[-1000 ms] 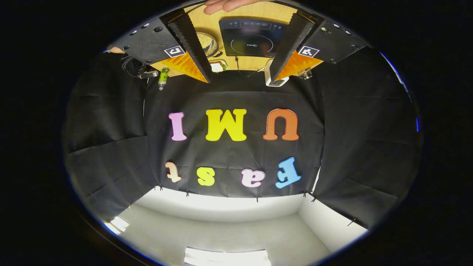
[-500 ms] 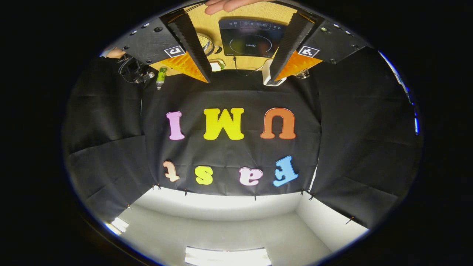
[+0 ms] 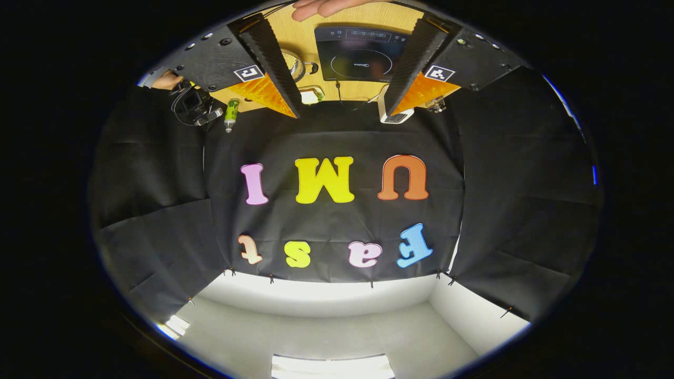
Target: First push the handle of the pot to place it horizontally, then grasp the pot with both hands and set it on the induction cooktop.
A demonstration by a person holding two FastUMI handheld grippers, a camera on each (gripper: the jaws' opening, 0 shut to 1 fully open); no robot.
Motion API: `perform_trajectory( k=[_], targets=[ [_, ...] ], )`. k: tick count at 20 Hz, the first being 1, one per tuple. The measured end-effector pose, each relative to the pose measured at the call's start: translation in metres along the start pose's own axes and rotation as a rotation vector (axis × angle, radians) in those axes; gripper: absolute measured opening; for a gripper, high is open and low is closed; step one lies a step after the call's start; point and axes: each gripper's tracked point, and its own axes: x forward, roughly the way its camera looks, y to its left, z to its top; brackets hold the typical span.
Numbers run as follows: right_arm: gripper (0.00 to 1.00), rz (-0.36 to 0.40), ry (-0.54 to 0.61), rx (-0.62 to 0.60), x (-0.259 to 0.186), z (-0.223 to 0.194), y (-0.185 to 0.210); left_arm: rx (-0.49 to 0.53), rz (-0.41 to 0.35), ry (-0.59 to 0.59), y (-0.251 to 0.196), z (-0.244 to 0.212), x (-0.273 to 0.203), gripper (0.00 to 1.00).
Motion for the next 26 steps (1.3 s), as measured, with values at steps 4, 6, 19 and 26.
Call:
perform_trajectory(
  k=[4, 6, 19, 26],
  targets=[
    [0.04, -0.012, -0.033, -0.042, 0.011, 0.013, -0.011, -0.006, 0.004, 0.017, 0.001, -0.009, 0.009, 0.95],
    [0.01, -0.013, -0.039, -0.045, 0.016, 0.018, -0.013, -0.012, 0.007, 0.030, 0.002, -0.016, 0.015, 0.95],
    [0.04, 0.019, -0.084, -0.025, -0.002, 0.037, -0.020, -0.064, -0.087, 0.315, -0.050, -0.109, 0.119, 0.95],
    [0.27, 0.007, -0.097, -0.005, -0.020, 0.046, -0.038, -0.116, -0.136, 0.555, -0.080, -0.182, 0.169, 0.95]
  ],
)
